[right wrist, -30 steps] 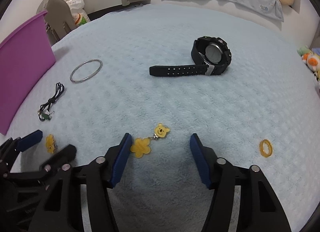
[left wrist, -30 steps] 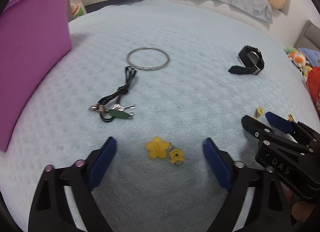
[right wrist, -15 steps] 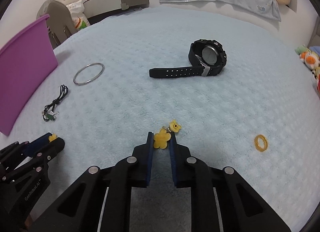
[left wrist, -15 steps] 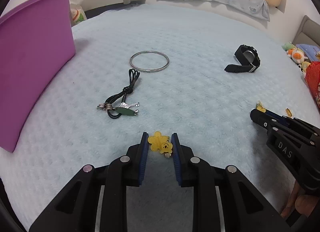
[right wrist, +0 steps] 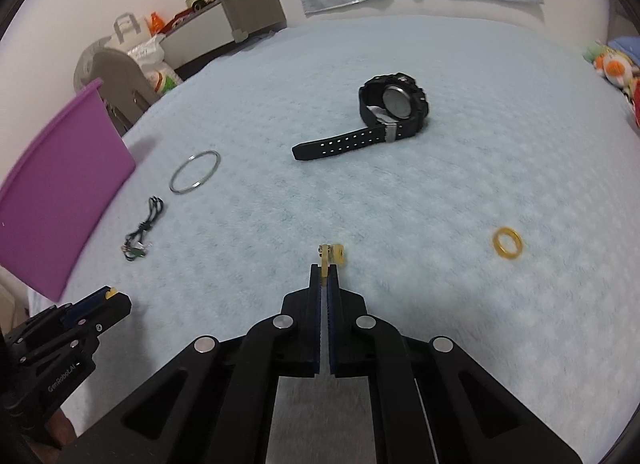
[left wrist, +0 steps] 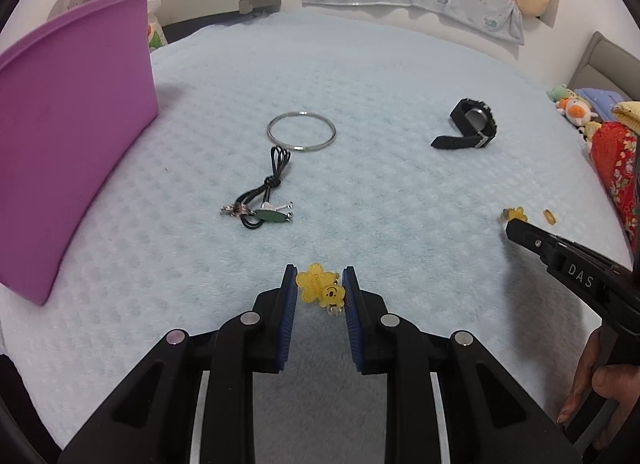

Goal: Organize jewelry
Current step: 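Carry both yellow charms over the pink tub with both tools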

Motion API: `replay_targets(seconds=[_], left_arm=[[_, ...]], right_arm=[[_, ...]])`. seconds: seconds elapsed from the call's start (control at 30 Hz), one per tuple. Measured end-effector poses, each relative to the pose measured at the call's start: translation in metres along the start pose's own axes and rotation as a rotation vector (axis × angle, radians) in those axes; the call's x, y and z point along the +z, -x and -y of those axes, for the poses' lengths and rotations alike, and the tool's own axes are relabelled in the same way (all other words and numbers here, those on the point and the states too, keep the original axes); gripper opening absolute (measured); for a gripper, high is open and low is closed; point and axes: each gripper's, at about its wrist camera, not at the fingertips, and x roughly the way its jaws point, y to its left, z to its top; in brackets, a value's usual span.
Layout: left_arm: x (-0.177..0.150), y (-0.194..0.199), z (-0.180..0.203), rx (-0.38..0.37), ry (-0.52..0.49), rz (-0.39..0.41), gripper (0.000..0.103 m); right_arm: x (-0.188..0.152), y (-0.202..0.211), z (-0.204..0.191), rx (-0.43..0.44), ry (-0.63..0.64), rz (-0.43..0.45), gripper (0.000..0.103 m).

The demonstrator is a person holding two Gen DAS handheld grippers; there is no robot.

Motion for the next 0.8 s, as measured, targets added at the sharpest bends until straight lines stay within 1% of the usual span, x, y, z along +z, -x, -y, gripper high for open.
replay_targets(seconds=[0.1,0.27,0.43,0.63,0.8], left_arm=[[0.000,0.010,-0.001,-0.036,-0.012,0.006,0.023],[-0.003,0.030,-0.002,-0.077,-0.044,0.023,0.023],[0.002,0.057,-0.012,-0.117,-0.043,0.047,0.023],[0.018,0.104,-0.035,-0.158,-0.033,0.102,0.023],[0.034,0.137,-0.065,-0.173,-0.024,0.149,0.023]], right_arm=[[-0.006,0.012,0.001,0.011,-0.027,0.010,0.003],[-0.017,0.036,-0.008,0.006,-0.049,0.016,0.003],[-0.024,0.065,-0.027,0.022,-0.063,0.040,0.003],[-0.020,0.095,-0.070,0.077,-0.059,0.086,0.003],[0.003,0.113,-0.125,0.139,0.007,0.133,0.003]])
